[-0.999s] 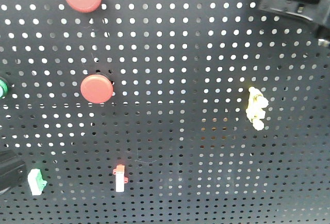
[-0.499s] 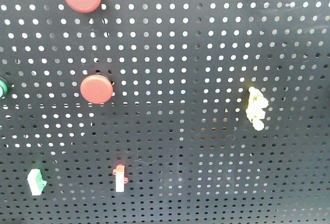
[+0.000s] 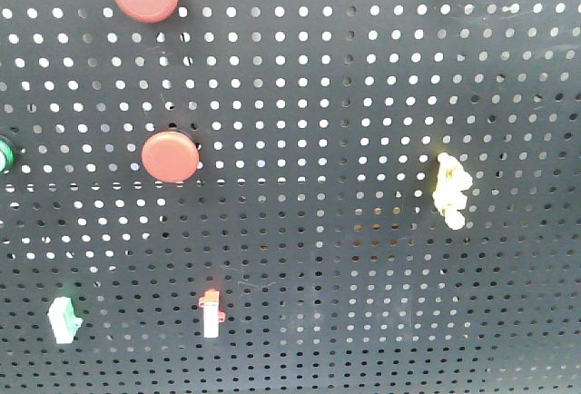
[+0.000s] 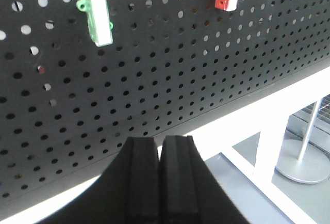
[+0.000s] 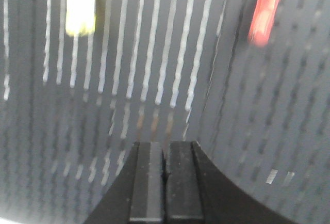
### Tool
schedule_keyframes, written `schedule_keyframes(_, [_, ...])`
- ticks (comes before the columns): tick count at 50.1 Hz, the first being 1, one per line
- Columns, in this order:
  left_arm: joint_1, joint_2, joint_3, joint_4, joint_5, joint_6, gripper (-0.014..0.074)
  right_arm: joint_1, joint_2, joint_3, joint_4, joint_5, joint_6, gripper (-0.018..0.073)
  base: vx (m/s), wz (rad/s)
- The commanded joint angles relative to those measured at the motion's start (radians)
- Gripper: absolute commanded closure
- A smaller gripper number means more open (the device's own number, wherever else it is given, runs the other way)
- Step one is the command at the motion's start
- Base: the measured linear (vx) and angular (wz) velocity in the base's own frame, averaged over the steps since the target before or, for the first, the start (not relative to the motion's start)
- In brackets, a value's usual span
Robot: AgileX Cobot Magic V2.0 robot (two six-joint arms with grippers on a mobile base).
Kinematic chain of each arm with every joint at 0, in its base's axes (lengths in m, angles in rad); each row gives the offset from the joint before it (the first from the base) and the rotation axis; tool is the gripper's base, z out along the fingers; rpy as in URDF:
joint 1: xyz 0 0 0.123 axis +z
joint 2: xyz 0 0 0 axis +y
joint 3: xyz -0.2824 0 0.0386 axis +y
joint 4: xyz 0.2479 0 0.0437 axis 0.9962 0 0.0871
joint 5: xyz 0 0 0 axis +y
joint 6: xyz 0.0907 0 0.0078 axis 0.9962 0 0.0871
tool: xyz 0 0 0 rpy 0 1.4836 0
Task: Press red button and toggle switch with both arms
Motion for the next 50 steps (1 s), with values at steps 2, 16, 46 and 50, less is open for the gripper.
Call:
schedule_keyframes(2, [0.001, 0.006, -0.027, -0.019, -0.052, -0.011, 0.0594, -0.008, 0.008, 0.014, 0.051, 0.002, 0.023, 0.0562, 0.00, 0.00])
schedule_keyframes(16, [0.001, 0.006, -0.027, -0.019, -0.052, -0.011, 0.0594, -0.008, 0.008, 0.068, 0.054, 0.010, 0.023, 0.0562, 0.00, 0.00])
schedule_keyframes(46, [0.156, -0.349, 0.283, 0.532, -0.281, -0.591, 0.0594, -0.008, 0.008, 0.075, 0.054, 0.011, 0.023, 0.0562, 0.00, 0.00])
schedule_keyframes(50, [0.187, -0.392, 0.278, 0.562, -0.213, -0.595, 0.0594, -0.008, 0.008, 0.075, 0.054, 0.011, 0.023, 0.0562, 0.00, 0.00])
